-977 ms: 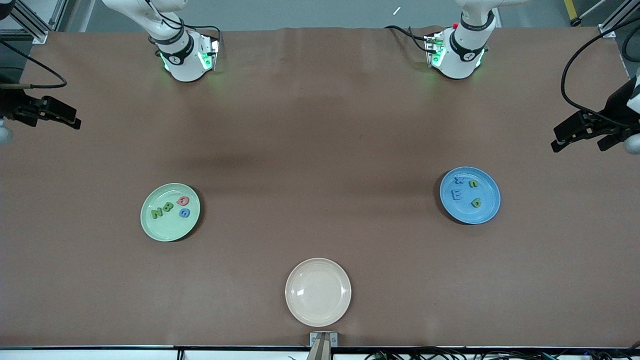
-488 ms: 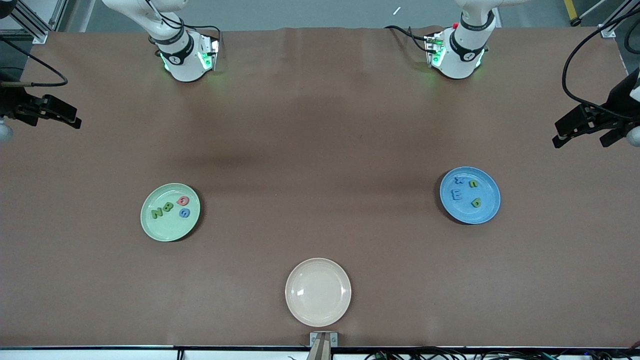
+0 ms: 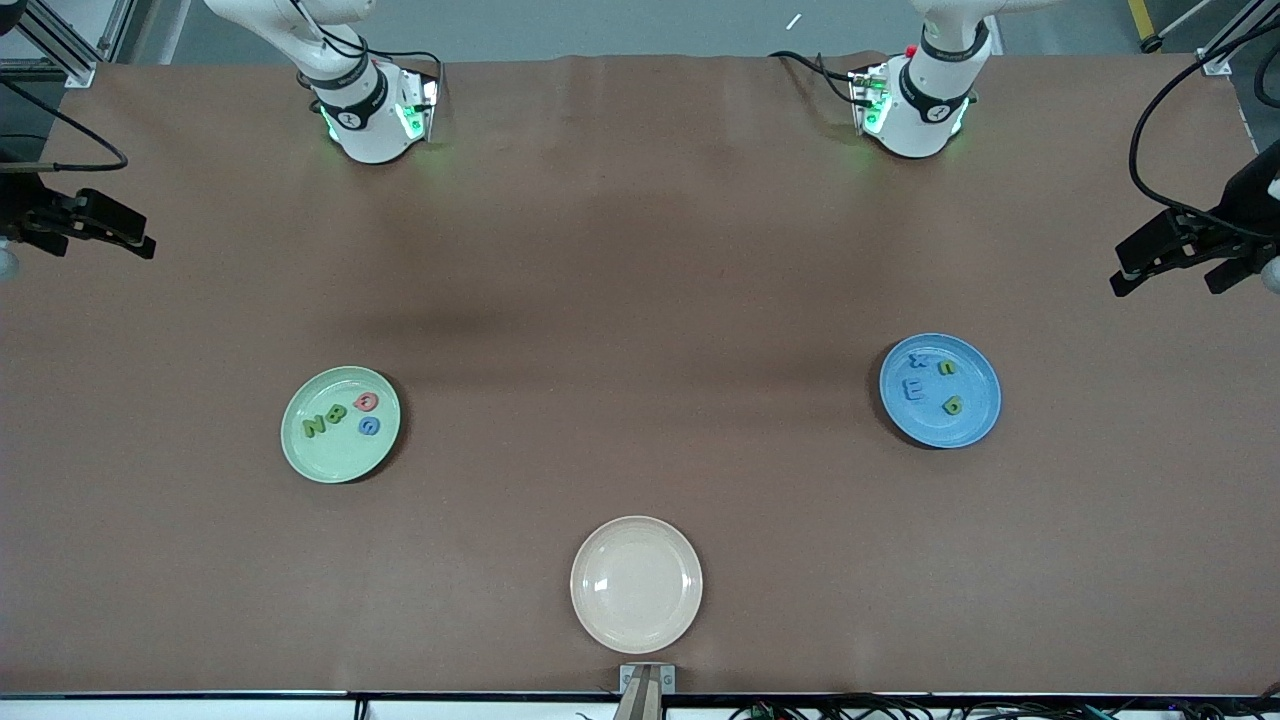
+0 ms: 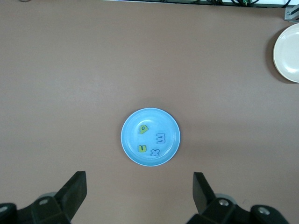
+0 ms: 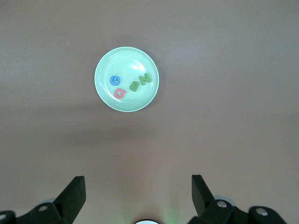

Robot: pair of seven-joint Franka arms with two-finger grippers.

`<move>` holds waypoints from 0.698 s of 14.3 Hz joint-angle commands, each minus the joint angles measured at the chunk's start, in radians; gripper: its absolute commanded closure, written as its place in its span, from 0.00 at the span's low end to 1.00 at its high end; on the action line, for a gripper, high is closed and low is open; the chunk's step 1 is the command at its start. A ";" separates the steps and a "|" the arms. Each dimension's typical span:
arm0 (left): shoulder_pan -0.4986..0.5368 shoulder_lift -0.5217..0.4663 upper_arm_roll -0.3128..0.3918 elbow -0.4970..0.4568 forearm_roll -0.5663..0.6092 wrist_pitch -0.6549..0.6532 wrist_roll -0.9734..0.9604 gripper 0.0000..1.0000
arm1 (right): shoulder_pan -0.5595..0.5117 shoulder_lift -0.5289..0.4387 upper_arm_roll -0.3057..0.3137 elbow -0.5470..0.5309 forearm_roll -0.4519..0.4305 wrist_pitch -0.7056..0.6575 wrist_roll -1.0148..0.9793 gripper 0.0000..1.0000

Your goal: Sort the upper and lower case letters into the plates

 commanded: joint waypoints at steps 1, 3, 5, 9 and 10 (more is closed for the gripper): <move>0.004 -0.012 -0.001 0.003 -0.010 -0.018 0.022 0.00 | -0.021 -0.039 0.011 -0.038 0.017 0.018 -0.020 0.00; -0.001 -0.010 0.000 0.003 -0.010 -0.018 0.021 0.00 | -0.021 -0.045 0.011 -0.038 0.017 0.017 -0.020 0.00; -0.002 -0.010 0.000 0.004 -0.011 -0.018 0.021 0.00 | -0.021 -0.057 0.011 -0.041 0.017 0.014 -0.020 0.00; -0.051 -0.010 0.038 0.001 -0.008 -0.018 0.019 0.00 | -0.021 -0.111 0.011 -0.116 0.017 0.056 -0.020 0.00; -0.077 -0.010 0.066 0.003 -0.008 -0.018 0.019 0.00 | -0.021 -0.117 0.011 -0.129 0.017 0.066 -0.020 0.00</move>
